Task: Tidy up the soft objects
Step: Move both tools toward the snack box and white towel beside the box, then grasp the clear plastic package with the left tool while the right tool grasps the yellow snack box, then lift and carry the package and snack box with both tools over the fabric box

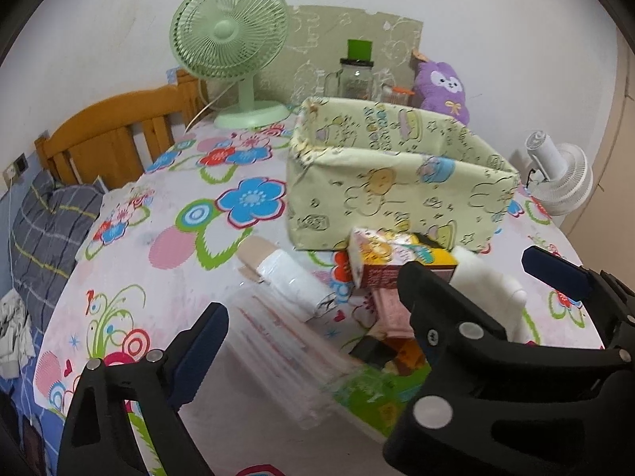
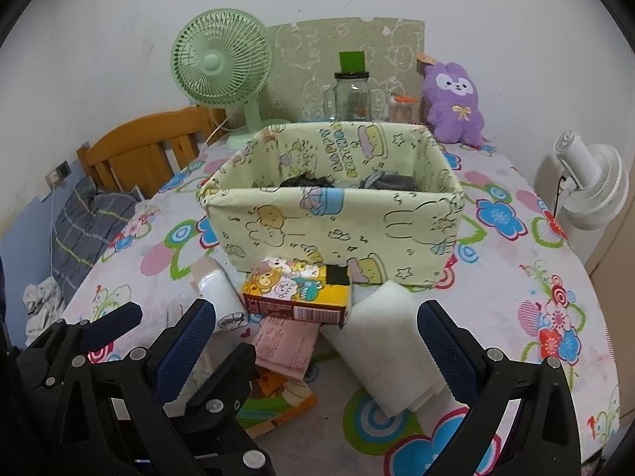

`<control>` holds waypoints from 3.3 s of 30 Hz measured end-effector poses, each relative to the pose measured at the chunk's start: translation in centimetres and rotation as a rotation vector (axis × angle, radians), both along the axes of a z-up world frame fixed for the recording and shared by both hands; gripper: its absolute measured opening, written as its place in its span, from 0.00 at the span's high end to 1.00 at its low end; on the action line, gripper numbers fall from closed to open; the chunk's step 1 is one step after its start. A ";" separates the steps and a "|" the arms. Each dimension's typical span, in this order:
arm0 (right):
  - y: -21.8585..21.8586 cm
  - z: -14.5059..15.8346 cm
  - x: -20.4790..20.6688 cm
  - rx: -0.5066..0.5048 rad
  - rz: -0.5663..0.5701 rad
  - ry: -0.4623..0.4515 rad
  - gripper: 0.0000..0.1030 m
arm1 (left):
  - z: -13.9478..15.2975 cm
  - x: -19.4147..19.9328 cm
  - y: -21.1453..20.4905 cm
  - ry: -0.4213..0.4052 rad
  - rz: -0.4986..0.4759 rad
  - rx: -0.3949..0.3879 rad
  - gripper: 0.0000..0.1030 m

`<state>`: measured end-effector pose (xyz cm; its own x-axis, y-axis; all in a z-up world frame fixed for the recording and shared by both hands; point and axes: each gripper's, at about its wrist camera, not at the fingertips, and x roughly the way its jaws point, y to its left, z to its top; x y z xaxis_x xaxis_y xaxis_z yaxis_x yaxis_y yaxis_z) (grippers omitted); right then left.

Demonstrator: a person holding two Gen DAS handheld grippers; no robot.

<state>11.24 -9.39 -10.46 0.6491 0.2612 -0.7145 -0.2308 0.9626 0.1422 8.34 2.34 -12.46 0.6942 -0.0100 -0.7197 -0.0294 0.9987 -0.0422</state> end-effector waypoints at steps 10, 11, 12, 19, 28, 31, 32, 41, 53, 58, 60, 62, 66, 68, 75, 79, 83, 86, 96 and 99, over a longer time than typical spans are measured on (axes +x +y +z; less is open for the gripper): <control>1.8 -1.1 0.6 -0.018 0.028 0.022 0.00 | -1.5 0.7 1.5 0.049 0.032 -0.026 0.18; 2.0 -1.2 0.8 -0.019 0.029 0.027 0.00 | -1.6 0.8 1.8 0.056 0.038 -0.031 0.18; 2.1 -1.4 0.9 -0.021 0.029 0.031 0.00 | -1.8 0.9 2.1 0.063 0.043 -0.040 0.21; 3.1 -2.4 2.0 -0.042 0.020 0.056 0.00 | -3.0 1.6 3.1 0.105 0.050 -0.070 0.35; 3.8 -4.0 3.6 -0.064 -0.001 0.091 0.00 | -3.3 1.7 3.1 0.096 0.039 -0.050 0.50; 4.0 -4.4 3.7 -0.066 -0.004 0.095 0.04 | -3.3 1.9 3.1 0.092 0.038 -0.055 0.54; 4.1 -4.5 3.8 -0.071 -0.006 0.098 0.06 | -3.3 2.0 3.1 0.090 0.038 -0.054 0.55; 3.6 -4.9 4.1 -0.068 -0.036 0.101 0.25 | -3.2 2.2 2.8 0.077 0.038 -0.048 0.72; 2.8 -3.5 2.8 -0.042 -0.030 0.064 0.26 | -2.0 1.1 1.8 0.044 0.028 -0.023 0.80; 2.3 -2.4 2.1 -0.031 -0.036 0.038 0.26 | -1.0 0.5 1.2 0.020 0.024 -0.012 0.80; 2.0 -1.9 1.7 -0.029 -0.038 0.028 0.26 | -0.7 0.3 1.0 0.012 0.020 -0.008 0.80; 1.7 -1.5 1.5 -0.026 -0.041 0.019 0.26 | -0.3 0.1 0.7 0.003 0.014 -0.004 0.80; 1.2 -0.4 0.9 -0.028 -0.052 -0.001 0.26 | 0.6 -0.2 0.1 -0.014 0.005 0.001 0.80; 0.8 0.1 0.6 -0.028 -0.057 -0.010 0.26 | 1.1 -0.4 -0.2 -0.026 0.000 0.006 0.80; -0.5 2.3 -0.4 -0.025 -0.080 -0.052 0.26 | 3.0 -1.1 -1.5 -0.068 -0.027 0.012 0.80; -1.3 3.3 -1.1 -0.025 -0.096 -0.071 0.26 | 3.9 -1.5 -2.3 -0.086 -0.044 0.015 0.80; -2.1 4.5 -1.6 -0.025 -0.114 -0.089 0.26 | 4.9 -1.7 -3.0 -0.105 -0.062 0.019 0.80; -2.7 5.4 -2.0 -0.028 -0.128 -0.108 0.26 | 5.7 -2.0 -3.5 -0.123 -0.072 0.023 0.80; -4.3 8.4 -3.0 -0.026 -0.157 -0.159 0.25 | 8.5 -2.7 -5.0 -0.177 -0.104 0.032 0.80; -4.7 9.1 -3.2 -0.022 -0.165 -0.171 0.25 | 9.3 -2.9 -5.4 -0.191 -0.112 0.033 0.80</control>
